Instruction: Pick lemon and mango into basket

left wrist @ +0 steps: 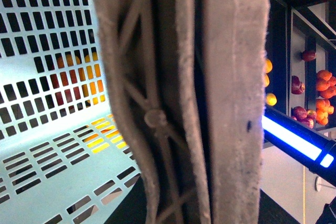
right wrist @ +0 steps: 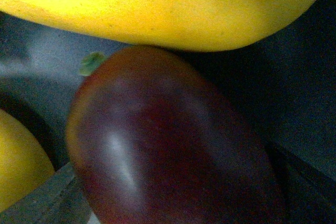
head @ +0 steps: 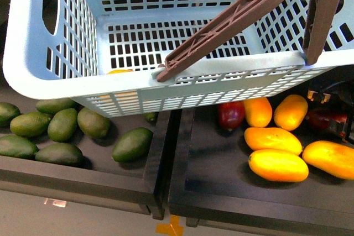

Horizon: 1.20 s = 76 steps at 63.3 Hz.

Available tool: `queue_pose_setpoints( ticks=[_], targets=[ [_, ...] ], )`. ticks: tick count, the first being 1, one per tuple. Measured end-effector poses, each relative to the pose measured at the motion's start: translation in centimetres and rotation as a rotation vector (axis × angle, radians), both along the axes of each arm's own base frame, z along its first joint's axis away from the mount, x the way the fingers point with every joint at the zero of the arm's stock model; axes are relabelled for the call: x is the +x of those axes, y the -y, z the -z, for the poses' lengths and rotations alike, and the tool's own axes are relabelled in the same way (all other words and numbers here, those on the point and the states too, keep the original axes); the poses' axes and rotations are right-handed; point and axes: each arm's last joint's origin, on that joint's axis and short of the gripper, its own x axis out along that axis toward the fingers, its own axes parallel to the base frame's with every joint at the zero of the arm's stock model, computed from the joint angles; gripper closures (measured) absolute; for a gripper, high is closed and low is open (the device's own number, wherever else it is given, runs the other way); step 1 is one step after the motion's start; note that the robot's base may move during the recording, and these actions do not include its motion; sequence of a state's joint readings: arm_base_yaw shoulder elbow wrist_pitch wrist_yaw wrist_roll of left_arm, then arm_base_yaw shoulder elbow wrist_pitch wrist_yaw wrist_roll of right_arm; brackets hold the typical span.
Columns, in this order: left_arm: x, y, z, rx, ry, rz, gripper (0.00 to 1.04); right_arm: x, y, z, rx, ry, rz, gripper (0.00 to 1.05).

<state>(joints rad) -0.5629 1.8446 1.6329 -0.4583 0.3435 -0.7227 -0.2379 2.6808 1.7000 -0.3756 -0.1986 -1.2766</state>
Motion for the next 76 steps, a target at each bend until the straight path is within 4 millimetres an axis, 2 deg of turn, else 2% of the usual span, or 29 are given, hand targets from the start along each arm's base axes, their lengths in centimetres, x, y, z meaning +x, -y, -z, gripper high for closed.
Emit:
queue_pose_setpoints(
  ticks=[7,14,18,27,37,43,49,62,64,76],
  targets=[
    [0.0,0.0,0.0,0.000,0.000,0.000,0.88,0.0,0.4,-0.3,0.049,0.006,0.051,0.40],
    [0.0,0.0,0.0,0.000,0.000,0.000,0.88,-0.1,1.1,-1.2,0.125,0.018,0.113,0.40],
    [0.0,0.0,0.0,0.001,0.001,-0.001,0.88,-0.1,1.6,-2.4,0.175,0.039,0.157,0.40],
    [0.0,0.0,0.0,0.000,0.000,0.000,0.88,-0.2,3.0,-7.9,0.314,0.175,0.250,0.41],
    [0.0,0.0,0.0,0.000,0.000,0.000,0.88,-0.9,3.3,-13.6,0.459,0.334,0.310,0.41],
    [0.0,0.0,0.0,0.000,0.000,0.000,0.88,-1.9,2.8,-17.1,0.565,0.427,0.333,0.41],
    [0.0,0.0,0.0,0.000,0.000,0.000,0.88,-3.2,2.1,-19.7,0.642,0.499,0.352,0.41],
    [0.0,0.0,0.0,0.001,0.001,-0.002,0.88,-6.5,0.0,-25.5,0.827,0.620,0.467,0.41],
    [0.0,0.0,0.0,0.001,0.001,-0.001,0.88,-7.4,-0.8,-26.9,0.872,0.643,0.491,0.41],
    [0.0,0.0,0.0,0.000,0.000,0.000,0.88,-10.7,-4.6,-29.9,1.003,0.666,0.562,0.41]
  ],
)
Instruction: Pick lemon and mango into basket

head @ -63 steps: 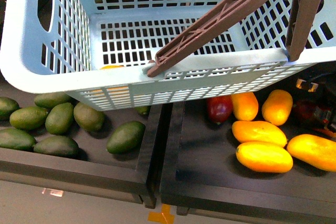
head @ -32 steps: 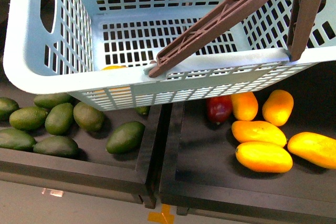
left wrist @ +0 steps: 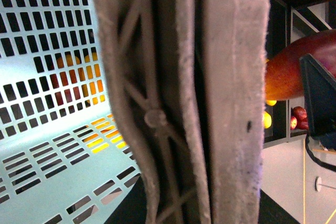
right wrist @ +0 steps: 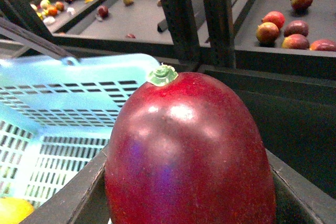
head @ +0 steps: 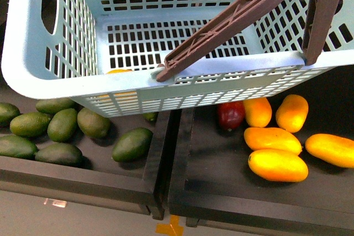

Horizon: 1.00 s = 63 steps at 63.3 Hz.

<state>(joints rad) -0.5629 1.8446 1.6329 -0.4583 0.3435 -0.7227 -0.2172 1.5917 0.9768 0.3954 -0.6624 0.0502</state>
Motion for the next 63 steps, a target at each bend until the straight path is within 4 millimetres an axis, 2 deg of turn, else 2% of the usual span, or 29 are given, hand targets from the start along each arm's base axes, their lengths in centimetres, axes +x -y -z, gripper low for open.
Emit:
queue_pose_setpoints(
  ticks=[8,23,37,45,52,55,63],
  targets=[
    [0.0,0.0,0.0,0.000,0.000,0.000,0.88,-1.2,-3.2,-0.2,0.042,0.001,0.007,0.41],
    [0.0,0.0,0.0,0.001,0.001,-0.002,0.88,-1.5,-9.2,1.4,0.076,-0.061,0.018,0.41],
    [0.0,0.0,0.0,0.000,0.000,-0.001,0.88,-1.2,-12.8,2.5,0.062,-0.114,0.014,0.41],
    [0.0,0.0,0.0,0.000,0.000,0.000,0.88,-0.9,-13.5,3.4,0.041,-0.152,0.046,0.39],
    [0.0,0.0,0.0,0.001,0.001,-0.001,0.88,-1.1,-13.5,3.2,0.040,-0.146,0.070,0.13],
    [0.0,0.0,0.0,0.001,0.000,-0.001,0.88,-1.1,-13.3,2.9,0.044,-0.142,0.090,0.07],
    [0.0,0.0,0.1,0.002,-0.003,-0.001,0.88,-1.7,-11.8,1.7,0.034,-0.129,0.171,0.09]
  ],
)
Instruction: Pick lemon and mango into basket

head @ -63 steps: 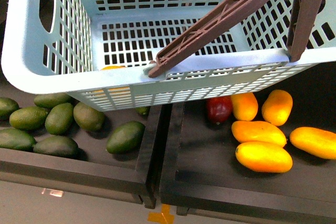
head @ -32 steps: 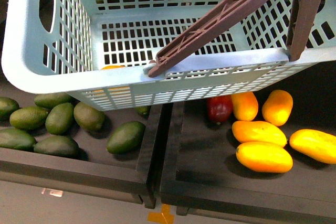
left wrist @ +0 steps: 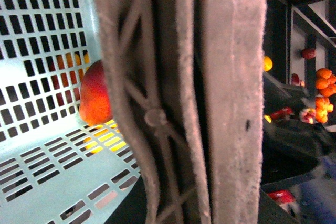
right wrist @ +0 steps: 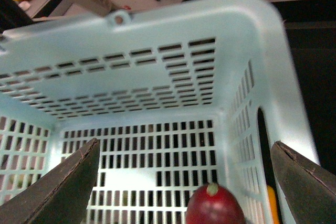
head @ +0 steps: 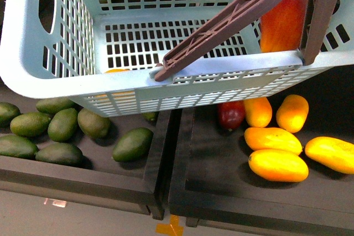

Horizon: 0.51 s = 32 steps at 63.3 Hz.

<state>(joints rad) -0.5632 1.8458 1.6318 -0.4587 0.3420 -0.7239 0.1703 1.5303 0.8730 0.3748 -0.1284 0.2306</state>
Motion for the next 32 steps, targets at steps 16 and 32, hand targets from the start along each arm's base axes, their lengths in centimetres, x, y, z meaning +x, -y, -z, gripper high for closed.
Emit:
queue_pose_setpoints(
  ticks=[16,32],
  targets=[
    [0.0,0.0,0.0,0.004,0.004,-0.002,0.88,-5.1,5.9,-3.2,-0.089,0.021,0.286,0.09],
    [-0.1,0.1,0.0,-0.003,-0.002,0.005,0.88,-9.8,6.0,0.5,-0.199,0.310,0.266,0.58]
  ],
)
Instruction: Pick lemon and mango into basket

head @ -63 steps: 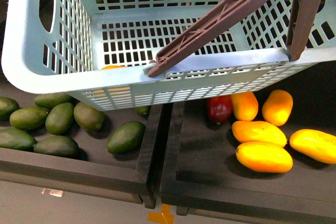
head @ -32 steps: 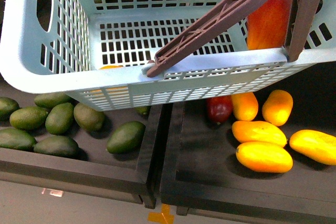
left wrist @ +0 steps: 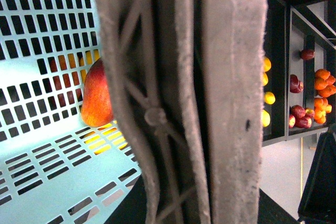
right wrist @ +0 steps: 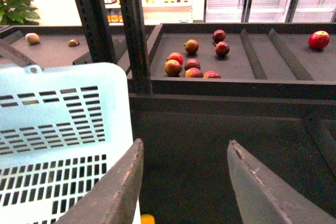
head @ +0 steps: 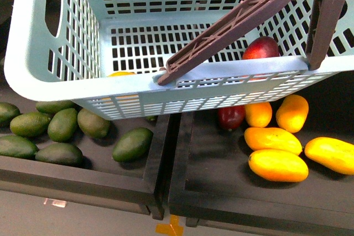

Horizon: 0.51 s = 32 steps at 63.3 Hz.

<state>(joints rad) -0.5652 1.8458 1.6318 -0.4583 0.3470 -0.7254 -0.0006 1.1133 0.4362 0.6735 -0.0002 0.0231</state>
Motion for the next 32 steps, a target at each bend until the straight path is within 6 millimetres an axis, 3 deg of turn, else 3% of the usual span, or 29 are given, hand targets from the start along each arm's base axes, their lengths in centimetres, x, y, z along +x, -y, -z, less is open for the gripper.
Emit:
queue_pose_setpoints(
  ticks=[16,32],
  targets=[
    [0.0,0.0,0.0,0.005,0.004,-0.004,0.88,-3.5,0.0,2.7,-0.014,-0.009,0.000,1.02],
    [0.0,0.0,0.0,0.003,0.003,-0.001,0.88,-6.0,0.0,4.3,-0.019,-0.005,0.000,1.03]
  ],
)
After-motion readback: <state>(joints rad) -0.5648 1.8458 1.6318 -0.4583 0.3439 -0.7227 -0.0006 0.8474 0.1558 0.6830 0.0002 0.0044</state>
